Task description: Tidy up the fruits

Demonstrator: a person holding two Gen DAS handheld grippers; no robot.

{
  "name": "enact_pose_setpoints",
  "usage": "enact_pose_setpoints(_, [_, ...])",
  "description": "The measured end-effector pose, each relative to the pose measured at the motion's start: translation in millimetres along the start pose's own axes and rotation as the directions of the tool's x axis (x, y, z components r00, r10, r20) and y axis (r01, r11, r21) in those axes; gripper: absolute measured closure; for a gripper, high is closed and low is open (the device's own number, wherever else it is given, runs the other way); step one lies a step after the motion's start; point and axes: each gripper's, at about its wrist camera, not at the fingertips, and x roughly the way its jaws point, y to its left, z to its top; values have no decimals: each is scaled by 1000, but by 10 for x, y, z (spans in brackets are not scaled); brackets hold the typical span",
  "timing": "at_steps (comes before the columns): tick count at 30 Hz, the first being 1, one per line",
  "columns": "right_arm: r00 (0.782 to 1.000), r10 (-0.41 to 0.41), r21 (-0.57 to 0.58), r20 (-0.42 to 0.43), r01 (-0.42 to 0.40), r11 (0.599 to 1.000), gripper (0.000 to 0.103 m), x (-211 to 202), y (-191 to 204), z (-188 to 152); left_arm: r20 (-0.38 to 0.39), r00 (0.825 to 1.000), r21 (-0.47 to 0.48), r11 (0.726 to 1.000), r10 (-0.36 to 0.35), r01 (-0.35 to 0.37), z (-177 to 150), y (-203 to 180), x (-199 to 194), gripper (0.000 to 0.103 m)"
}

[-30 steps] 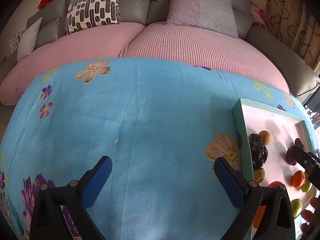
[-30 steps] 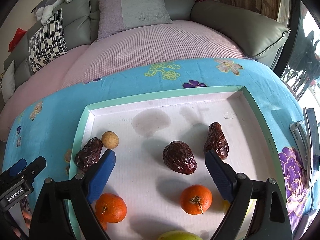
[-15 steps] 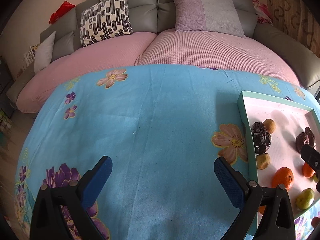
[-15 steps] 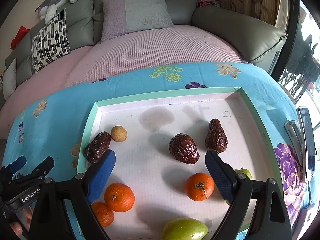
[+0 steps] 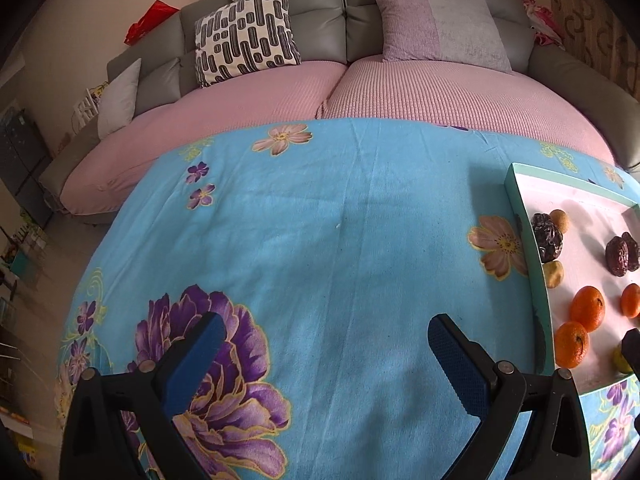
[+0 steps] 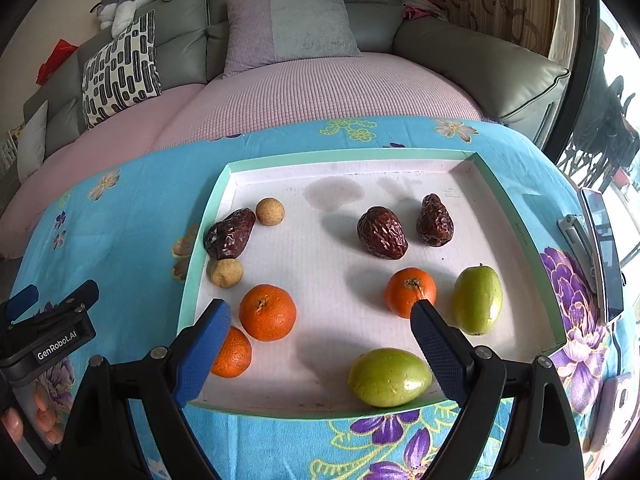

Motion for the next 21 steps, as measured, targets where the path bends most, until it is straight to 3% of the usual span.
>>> enact_pose_setpoints(11, [999, 17, 3, 35, -17, 1000, 11, -375, -56, -419, -21, 1000, 36, 999, 1, 0, -438, 71, -202, 0])
enact_pose_setpoints(21, [999, 44, -23, 27, -43, 999, 11, -311, -7, -432, -25, 1000, 21, 1000, -17, 18, -418, 88, -106, 0])
